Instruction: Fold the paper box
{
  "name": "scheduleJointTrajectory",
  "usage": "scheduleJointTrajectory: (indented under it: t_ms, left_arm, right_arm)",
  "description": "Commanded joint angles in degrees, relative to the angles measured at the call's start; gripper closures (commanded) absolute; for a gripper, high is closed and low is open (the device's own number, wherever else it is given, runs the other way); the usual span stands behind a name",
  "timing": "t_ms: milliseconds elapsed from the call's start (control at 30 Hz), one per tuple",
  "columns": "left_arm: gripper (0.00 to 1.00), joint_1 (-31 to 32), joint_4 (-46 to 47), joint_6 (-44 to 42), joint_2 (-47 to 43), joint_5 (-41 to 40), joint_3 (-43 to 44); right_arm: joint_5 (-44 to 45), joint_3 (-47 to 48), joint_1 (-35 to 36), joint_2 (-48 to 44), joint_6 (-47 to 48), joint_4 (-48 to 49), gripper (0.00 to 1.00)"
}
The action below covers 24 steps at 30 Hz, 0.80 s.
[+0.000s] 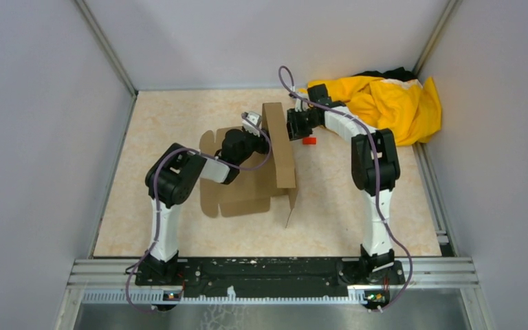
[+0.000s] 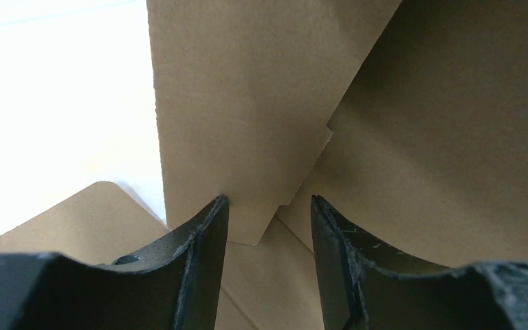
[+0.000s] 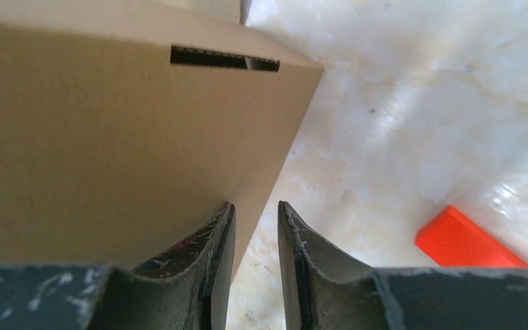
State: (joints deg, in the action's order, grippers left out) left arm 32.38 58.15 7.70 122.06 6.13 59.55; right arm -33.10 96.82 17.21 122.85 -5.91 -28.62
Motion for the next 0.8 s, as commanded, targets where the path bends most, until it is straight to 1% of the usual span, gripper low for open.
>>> scheduleJointTrajectory:
  t_ms: [0,167,333,400,767]
  left_arm:
    - [0.46,-2.4,0.3,0.5,-2.5,2.0,-1.9]
    - [0.47,-4.7,1.6,2.1,-3.4,4.8,-4.0]
    - [0.47,-5.1,1.9,2.4,-5.7,6.5,-7.2]
    - [0.47,-5.1,1.6,2.9,-6.7,6.5,-8.4]
    - [0.47,-4.7,4.6,10.0,-9.0,10.7,-14.8]
  right_arm:
    - [-5.7,5.4,1.9,2.1,3.0,-2.6,0.71]
    - [-6.2,9.9,3.3,4.6,5.1,-6.3,0.72]
    - [-6.4,13.7,5.2,6.6,5.6,-9.0,0.72]
    - [-5.5,15.1,5.6,7.5,7.3,-9.9,0.72]
    - [-4.2,16.8,7.4,7.7,8.4,-11.6,0.72]
